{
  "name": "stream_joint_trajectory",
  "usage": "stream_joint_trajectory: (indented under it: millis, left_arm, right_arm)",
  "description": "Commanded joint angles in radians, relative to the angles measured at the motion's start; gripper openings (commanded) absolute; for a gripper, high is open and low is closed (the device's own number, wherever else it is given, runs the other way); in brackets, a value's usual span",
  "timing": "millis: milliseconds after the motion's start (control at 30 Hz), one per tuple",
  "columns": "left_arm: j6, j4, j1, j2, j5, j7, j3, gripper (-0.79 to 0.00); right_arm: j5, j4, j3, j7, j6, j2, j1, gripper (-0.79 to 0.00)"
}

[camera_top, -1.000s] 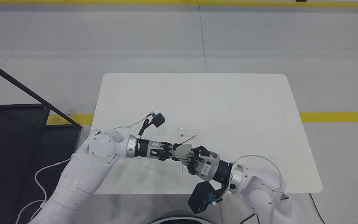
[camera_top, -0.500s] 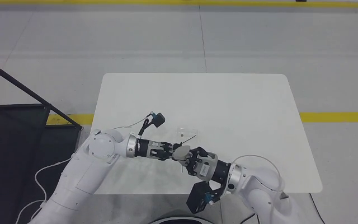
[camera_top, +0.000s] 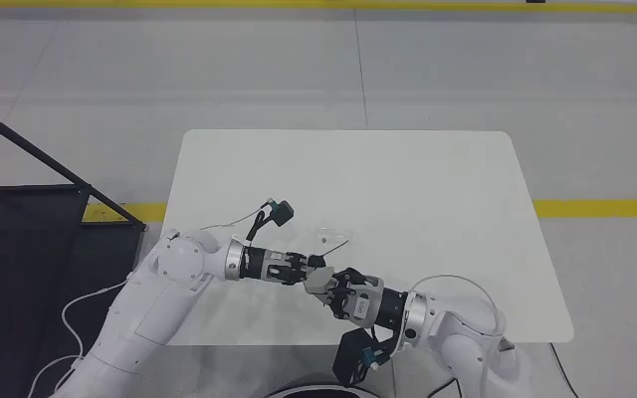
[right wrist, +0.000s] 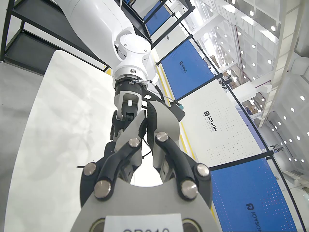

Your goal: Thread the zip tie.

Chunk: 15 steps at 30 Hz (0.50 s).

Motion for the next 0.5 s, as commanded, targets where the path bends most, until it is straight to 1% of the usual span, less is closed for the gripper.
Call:
stream_joint_trajectory:
  millis: [0,467]
  left_arm:
    - [0.000,0.000,0.000,0.000,0.000,0.000,0.000,-0.785]
    - [0.000,0.000,0.000,0.000,0.000,0.000,0.000,-0.785]
  right_arm:
    - [-0.003,0.000,0.000,-0.003,-0.009,0.002,0.001,-0.785]
    - [-0.010,-0.001,-0.012,0.010,-0.055,0.011,0.013,-0.785]
